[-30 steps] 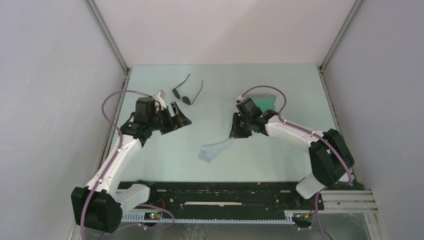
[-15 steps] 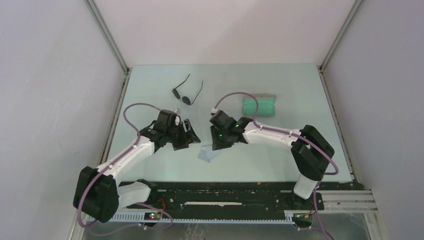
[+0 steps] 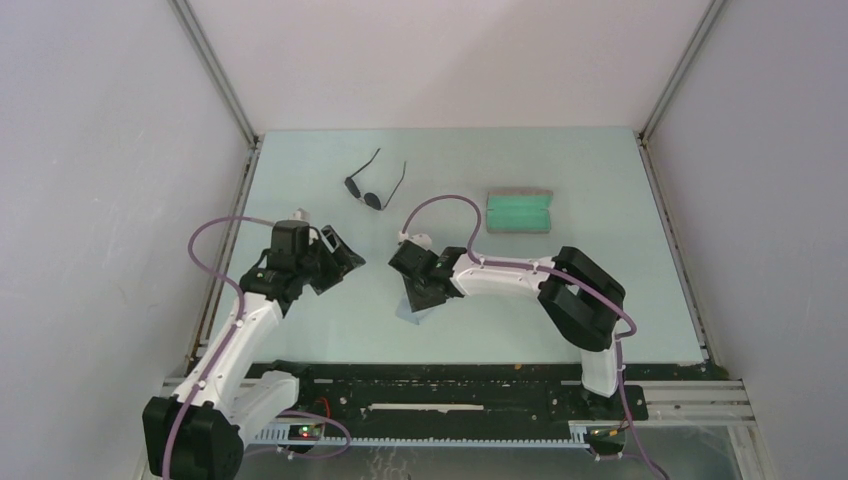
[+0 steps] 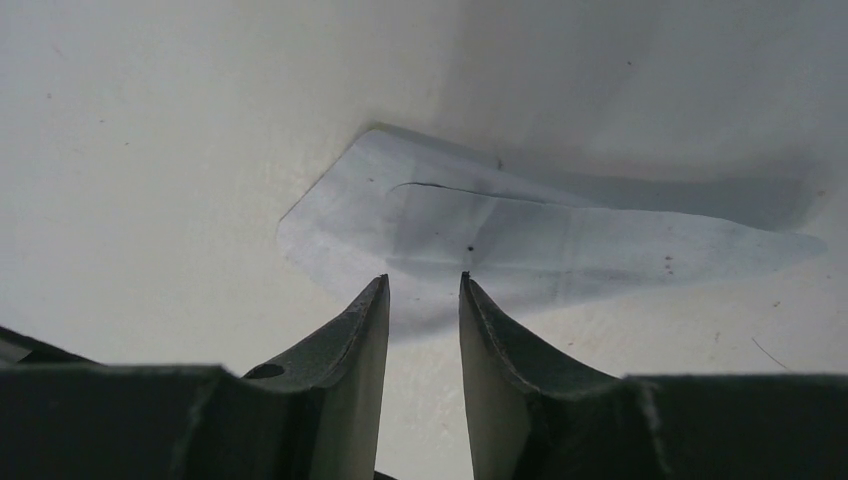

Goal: Organize the sunglasses
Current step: Open the glasses cleaning cloth at the center of the board.

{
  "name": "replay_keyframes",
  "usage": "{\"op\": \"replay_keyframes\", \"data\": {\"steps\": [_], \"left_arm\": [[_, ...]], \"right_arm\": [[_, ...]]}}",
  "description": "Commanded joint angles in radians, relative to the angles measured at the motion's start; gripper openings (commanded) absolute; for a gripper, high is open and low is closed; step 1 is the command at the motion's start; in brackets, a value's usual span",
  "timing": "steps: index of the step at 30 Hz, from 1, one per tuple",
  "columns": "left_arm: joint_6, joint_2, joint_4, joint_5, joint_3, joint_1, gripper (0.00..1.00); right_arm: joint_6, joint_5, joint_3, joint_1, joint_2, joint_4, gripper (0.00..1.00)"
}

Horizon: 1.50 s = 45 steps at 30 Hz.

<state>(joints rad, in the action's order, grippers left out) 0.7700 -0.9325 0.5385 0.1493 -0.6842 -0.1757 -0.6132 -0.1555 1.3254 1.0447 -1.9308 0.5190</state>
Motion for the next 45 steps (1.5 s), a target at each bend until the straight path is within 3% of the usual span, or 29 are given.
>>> {"op": "replay_keyframes", "data": {"steps": [1,20,23,27,32,35,45], "left_arm": [[-0.003,-0.003,0.009,-0.004,0.006,0.01,0.73],[-0.013,0.008,0.0,0.006,0.029,0.021,0.75],[-0.015,0.004,-0.002,0.009,0.031,0.022,0.75],[-0.015,-0.003,-0.009,0.013,0.031,0.022,0.75],[-0.017,-0.01,-0.013,0.018,0.031,0.024,0.75],[-0.018,-0.012,-0.014,0.023,0.032,0.023,0.75],[-0.026,-0.038,-0.036,0.049,0.059,0.021,0.75]], "right_arm": [[-0.02,-0.092,0.057,0.017,-0.009,0.008,0.38],[-0.008,-0.071,0.143,0.029,-0.106,0.035,0.36],[-0.012,-0.079,0.142,0.029,-0.11,0.043,0.32],[-0.014,-0.079,0.134,0.029,-0.1,0.041,0.15],[-0.017,-0.085,0.121,0.028,-0.071,0.041,0.11],[-0.023,-0.091,0.108,0.027,-0.046,0.041,0.0],[-0.034,-0.093,-0.07,0.008,0.158,-0.009,0.0]]}}
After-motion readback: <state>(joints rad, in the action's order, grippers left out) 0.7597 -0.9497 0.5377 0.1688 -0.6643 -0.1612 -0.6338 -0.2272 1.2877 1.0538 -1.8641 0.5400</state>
